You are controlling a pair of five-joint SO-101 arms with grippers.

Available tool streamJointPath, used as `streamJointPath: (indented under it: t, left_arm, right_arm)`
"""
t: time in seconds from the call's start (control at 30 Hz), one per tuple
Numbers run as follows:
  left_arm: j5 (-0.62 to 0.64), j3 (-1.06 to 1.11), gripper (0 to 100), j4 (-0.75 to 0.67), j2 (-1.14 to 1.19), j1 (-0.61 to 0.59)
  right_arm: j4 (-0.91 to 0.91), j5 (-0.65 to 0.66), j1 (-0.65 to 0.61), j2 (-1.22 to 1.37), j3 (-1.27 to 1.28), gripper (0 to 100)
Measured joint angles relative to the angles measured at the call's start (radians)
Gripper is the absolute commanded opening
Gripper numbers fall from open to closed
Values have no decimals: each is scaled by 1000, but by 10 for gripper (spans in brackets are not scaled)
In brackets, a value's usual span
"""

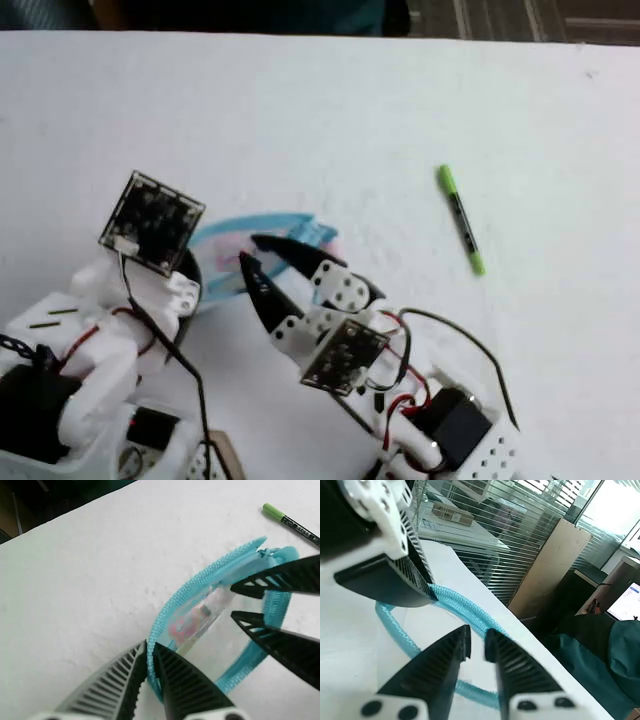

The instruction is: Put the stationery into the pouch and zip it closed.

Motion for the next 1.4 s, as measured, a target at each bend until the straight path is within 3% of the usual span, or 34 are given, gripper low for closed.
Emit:
streamJointPath:
  t: [0.3,0.43,0.63,0.77,1.1,1.4]
  left_arm:
    - [0,0,24,-2,0,-2]
    - [-2,2,24,-5,0,-3]
    - [-2,2,24,-5,0,-3]
    - [-2,2,24,-5,0,-3]
    - [-2,2,24,-5,0,-3]
    - [-2,2,24,-5,0,-3]
  right_arm:
    - [-11,-25,49,3,-44,109]
    - [-17,-117,272,51,-92,134]
    - [51,-137,695,310,-164,235]
    - [244,-143,816,565,-324,259]
    - [620,-141,959,1336,-887,261]
    - [706,-118,957,1910,-1384,261]
